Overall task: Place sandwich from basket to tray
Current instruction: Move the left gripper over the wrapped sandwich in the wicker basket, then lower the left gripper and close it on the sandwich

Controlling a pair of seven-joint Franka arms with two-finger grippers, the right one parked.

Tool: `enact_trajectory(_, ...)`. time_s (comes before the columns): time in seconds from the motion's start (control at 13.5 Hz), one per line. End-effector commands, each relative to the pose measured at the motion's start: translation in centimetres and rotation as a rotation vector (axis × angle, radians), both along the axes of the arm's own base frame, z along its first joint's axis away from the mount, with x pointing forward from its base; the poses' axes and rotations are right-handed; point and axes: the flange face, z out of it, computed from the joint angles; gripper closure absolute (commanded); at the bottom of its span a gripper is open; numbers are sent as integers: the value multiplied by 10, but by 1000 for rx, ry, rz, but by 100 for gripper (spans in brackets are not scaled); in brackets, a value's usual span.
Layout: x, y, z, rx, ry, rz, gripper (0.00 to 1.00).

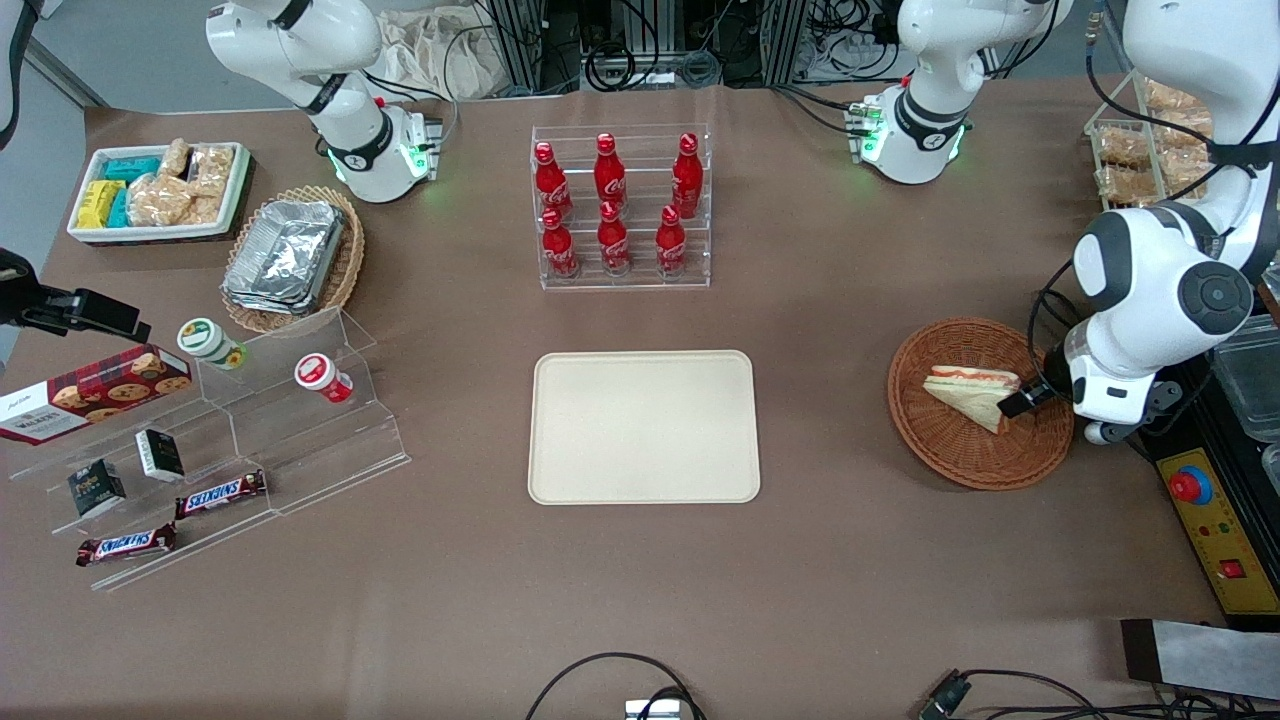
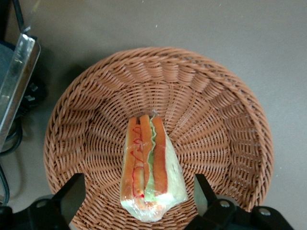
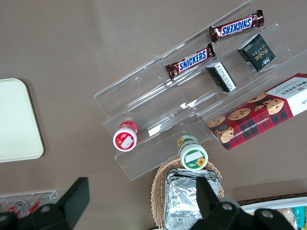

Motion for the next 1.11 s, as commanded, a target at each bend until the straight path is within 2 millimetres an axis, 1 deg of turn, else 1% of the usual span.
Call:
enact_trajectory(0.0,-5,-2,-6,-12,-13,25,0)
enact_trajectory(0.37,-8,-3,-15,-25,-12,41,0)
enact_trajectory(0.59,-15,-5,-31,-32,-14,46,0)
enact_trajectory(0.89,-19,-6,-46,-36,10,46,0)
enact_trajectory(0.96,-21,-7,-49,-37,22,44,3)
enact_trajectory(1.04,-21,-8,-51,-38,31,41,17)
